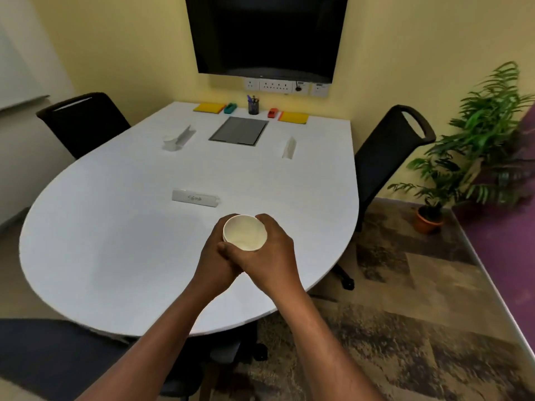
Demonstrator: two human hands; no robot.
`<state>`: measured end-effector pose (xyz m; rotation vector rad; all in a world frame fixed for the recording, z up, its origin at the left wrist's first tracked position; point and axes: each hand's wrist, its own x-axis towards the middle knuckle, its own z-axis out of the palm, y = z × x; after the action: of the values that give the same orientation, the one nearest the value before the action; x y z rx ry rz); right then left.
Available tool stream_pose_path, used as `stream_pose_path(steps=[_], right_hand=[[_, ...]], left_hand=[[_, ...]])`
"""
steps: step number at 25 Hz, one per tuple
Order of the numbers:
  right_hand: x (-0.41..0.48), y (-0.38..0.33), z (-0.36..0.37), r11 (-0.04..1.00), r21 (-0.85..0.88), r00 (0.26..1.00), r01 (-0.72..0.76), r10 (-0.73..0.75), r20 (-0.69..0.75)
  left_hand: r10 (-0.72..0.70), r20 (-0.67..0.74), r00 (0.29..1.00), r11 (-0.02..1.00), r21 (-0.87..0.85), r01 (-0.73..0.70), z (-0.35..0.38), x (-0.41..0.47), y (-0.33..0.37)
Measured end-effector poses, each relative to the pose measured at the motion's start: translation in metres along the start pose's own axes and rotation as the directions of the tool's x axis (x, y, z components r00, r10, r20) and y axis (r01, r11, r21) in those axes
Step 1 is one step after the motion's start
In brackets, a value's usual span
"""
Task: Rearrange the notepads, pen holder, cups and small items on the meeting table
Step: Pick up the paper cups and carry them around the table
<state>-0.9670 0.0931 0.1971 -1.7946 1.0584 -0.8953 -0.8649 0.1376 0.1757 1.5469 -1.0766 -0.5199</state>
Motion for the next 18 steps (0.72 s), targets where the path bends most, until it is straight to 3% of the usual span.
stream_pose_path(steps=[7, 12, 18], right_hand=[[0.107, 0.007, 0.011, 1.000, -0.004, 0.997, 0.027, -0.027, 0.068], [0.166, 0.010, 0.027, 0.999, 0.023, 0.996, 0.037, -0.039, 0.084], [0.260, 0.023, 0.038, 0.991, 0.135, 0.997, -0.012, 0.001, 0.078]], left_hand=[[-0.011, -0.062, 0.998, 0.999, -0.053, 0.008, 0.012, 0.100, -0.020], [-0.119, -0.106, 0.987, 0.991, -0.065, 0.113, 0.009, 0.146, -0.047], [-0.263, -0.384, 0.885, 0.964, -0.058, 0.261, -0.004, 0.175, -0.091]])
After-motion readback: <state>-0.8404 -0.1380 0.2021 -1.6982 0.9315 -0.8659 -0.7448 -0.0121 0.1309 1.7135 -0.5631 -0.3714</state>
